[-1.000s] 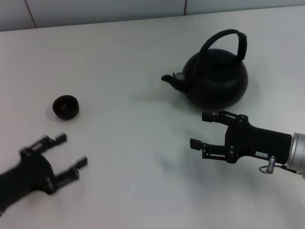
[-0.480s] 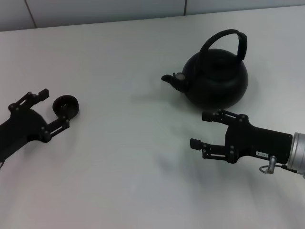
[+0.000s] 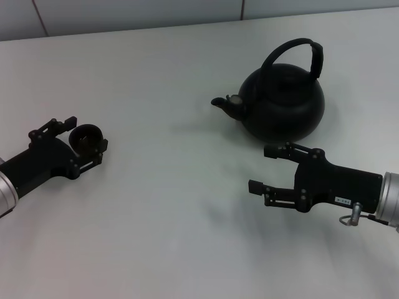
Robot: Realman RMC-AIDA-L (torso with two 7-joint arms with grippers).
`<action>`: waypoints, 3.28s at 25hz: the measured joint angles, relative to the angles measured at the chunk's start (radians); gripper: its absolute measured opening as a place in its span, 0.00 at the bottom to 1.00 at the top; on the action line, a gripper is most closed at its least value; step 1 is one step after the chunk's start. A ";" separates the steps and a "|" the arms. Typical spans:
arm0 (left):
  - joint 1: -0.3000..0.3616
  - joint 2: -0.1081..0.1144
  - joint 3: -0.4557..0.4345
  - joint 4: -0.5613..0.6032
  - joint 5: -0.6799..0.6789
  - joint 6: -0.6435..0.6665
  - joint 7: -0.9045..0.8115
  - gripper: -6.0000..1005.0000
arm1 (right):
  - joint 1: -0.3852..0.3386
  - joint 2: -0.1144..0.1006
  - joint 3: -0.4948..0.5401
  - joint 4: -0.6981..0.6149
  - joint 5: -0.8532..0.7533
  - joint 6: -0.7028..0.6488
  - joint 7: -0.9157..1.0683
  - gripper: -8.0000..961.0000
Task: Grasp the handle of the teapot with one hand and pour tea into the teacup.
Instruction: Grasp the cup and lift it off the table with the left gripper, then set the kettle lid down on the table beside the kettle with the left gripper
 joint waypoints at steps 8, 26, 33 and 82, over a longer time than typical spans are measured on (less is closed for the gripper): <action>-0.017 -0.002 0.002 0.000 0.016 -0.057 -0.036 0.74 | 0.000 0.000 0.000 0.001 0.000 0.000 0.000 0.87; 0.011 -0.011 0.010 0.061 0.023 -0.076 -0.073 0.70 | 0.001 0.000 0.000 0.001 0.000 0.000 0.001 0.87; -0.001 -0.006 0.004 0.064 0.085 -0.087 -0.129 0.76 | 0.005 0.000 -0.013 0.001 0.000 0.001 0.003 0.87; -0.132 -0.037 0.325 0.082 0.033 -0.126 -0.176 0.71 | 0.024 0.002 -0.037 -0.005 0.004 -0.001 0.028 0.87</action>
